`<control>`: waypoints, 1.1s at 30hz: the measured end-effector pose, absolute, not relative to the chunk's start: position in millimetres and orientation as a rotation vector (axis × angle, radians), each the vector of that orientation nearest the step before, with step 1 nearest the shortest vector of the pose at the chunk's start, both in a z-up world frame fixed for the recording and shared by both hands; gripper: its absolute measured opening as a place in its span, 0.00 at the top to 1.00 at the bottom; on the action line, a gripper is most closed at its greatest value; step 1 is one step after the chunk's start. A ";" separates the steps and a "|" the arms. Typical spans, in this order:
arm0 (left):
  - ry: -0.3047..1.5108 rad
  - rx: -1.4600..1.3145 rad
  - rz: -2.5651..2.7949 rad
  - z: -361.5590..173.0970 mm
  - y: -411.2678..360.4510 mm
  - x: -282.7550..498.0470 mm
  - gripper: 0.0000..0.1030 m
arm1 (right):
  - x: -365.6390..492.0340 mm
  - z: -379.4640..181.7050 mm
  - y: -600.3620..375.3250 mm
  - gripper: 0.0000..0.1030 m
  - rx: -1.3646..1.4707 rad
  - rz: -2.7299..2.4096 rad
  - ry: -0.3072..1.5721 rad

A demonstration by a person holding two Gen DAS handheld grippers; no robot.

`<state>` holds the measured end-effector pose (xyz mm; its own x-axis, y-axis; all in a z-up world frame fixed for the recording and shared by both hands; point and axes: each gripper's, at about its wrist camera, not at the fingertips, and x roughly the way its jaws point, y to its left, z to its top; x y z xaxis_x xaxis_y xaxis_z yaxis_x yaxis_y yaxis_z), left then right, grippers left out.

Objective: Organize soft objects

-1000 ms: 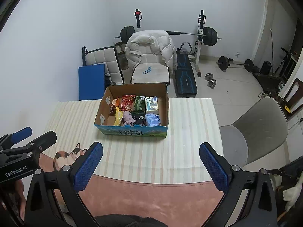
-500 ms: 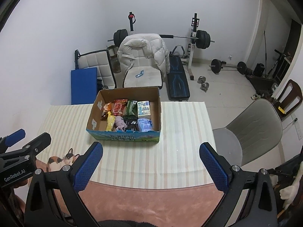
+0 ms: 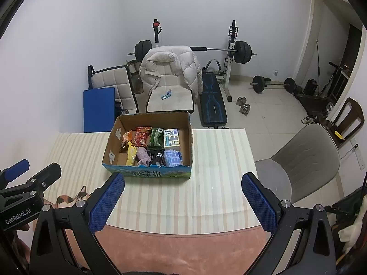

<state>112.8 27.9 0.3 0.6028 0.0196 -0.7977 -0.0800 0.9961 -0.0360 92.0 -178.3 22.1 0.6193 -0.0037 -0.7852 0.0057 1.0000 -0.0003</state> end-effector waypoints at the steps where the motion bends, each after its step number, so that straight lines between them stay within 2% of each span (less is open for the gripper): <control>1: 0.922 -0.069 0.058 0.5 27.7 112.8 0.02 | 92.2 22.2 -178.8 0.00 0.003 -0.007 0.903; 33: 0.919 -0.067 0.060 4.3 30.1 115.6 0.02 | 94.0 33.5 -179.3 0.00 -0.011 -0.016 0.882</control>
